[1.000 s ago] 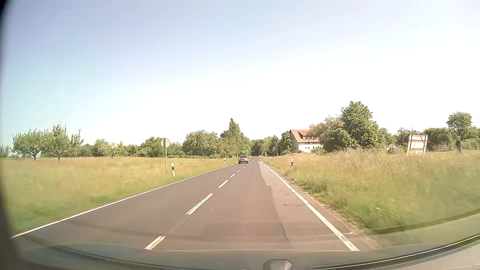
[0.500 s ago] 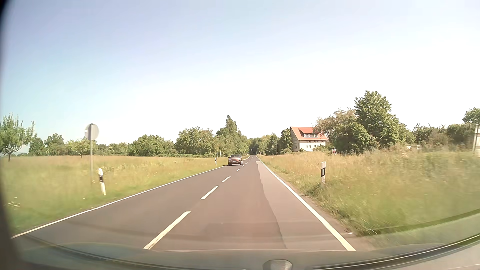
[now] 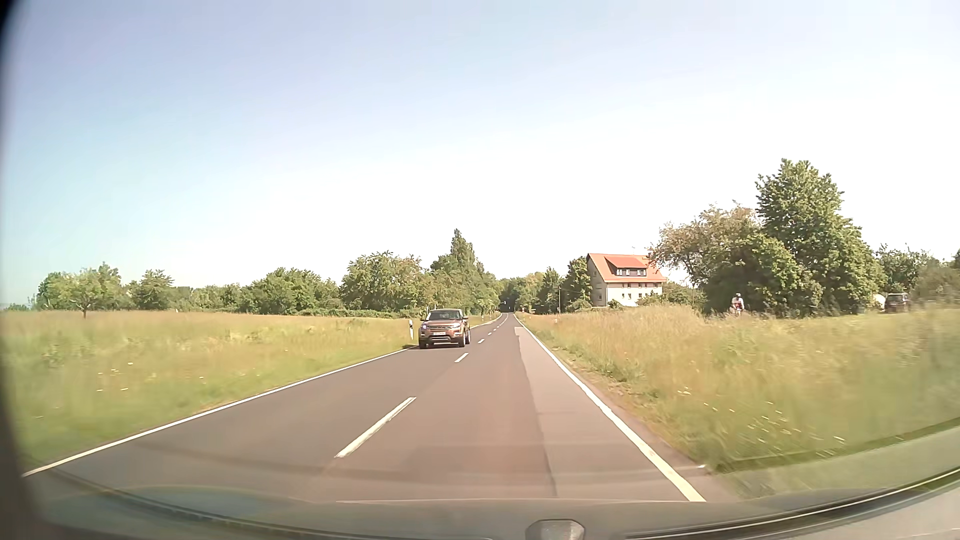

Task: Follow the waypoints while adhering to traffic rules and regulations

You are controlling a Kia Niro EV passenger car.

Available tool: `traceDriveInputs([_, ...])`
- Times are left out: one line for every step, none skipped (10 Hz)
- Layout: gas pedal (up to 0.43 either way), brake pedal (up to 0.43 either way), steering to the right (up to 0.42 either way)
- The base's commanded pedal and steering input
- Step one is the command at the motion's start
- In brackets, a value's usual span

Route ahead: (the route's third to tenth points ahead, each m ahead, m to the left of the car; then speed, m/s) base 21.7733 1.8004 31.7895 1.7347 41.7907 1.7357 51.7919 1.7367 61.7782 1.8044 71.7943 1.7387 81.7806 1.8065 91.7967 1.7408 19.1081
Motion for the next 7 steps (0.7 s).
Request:
traceDriveInputs([0.0,0.018,-0.001])
traceDriveInputs([0.0,0.018,-0.001])
traceDriveInputs([0.0,0.018,-0.001])
traceDriveInputs([0.0,0.018,-0.001])
traceDriveInputs([0.0,0.018,0.001])
traceDriveInputs([0.0,0.018,0.001])
traceDriveInputs([0.0,0.018,0.001])
